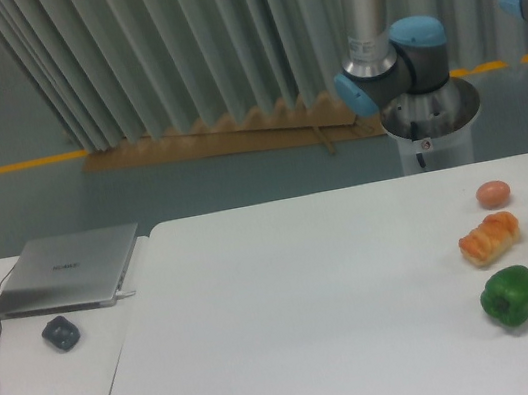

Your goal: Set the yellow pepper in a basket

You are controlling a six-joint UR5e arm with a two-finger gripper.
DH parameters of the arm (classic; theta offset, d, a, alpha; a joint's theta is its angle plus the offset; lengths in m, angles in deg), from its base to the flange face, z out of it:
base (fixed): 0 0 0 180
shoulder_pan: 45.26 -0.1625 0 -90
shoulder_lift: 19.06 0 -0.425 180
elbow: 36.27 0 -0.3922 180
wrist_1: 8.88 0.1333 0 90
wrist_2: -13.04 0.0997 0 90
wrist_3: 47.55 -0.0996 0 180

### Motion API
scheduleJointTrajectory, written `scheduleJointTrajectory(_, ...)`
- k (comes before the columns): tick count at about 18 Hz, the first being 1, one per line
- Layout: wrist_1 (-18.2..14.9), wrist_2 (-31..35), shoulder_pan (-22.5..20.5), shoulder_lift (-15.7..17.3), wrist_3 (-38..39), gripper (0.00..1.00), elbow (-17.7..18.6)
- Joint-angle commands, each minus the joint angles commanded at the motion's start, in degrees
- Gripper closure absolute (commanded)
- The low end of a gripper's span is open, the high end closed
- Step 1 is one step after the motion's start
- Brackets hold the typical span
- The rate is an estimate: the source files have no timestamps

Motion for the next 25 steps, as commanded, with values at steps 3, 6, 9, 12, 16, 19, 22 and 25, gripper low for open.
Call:
scheduleJointTrajectory(3, -0.19, 0.01, 1.06, 0.09, 0.0, 0.0, -0.09)
scheduleJointTrajectory(6, -0.1, -0.26, 0.62, 0.7, -0.26, 0.0, 0.61)
scheduleJointTrajectory(9, -0.01, -0.43, 0.8, 0.7, -0.26, 0.0, 0.61)
scheduleJointTrajectory(12, -0.01, -0.43, 0.97, 0.7, -0.18, 0.0, 0.61)
scheduleJointTrajectory(16, -0.01, -0.26, 1.15, 0.7, 0.0, 0.0, 0.79)
scheduleJointTrajectory(19, -0.01, -0.26, 1.15, 0.7, 0.09, 0.0, 0.79)
scheduleJointTrajectory(22, -0.01, -0.17, 1.23, 0.7, 0.26, 0.0, 0.79)
scheduleJointTrajectory(25, -0.01, -0.26, 1.23, 0.7, 0.35, 0.0, 0.79)
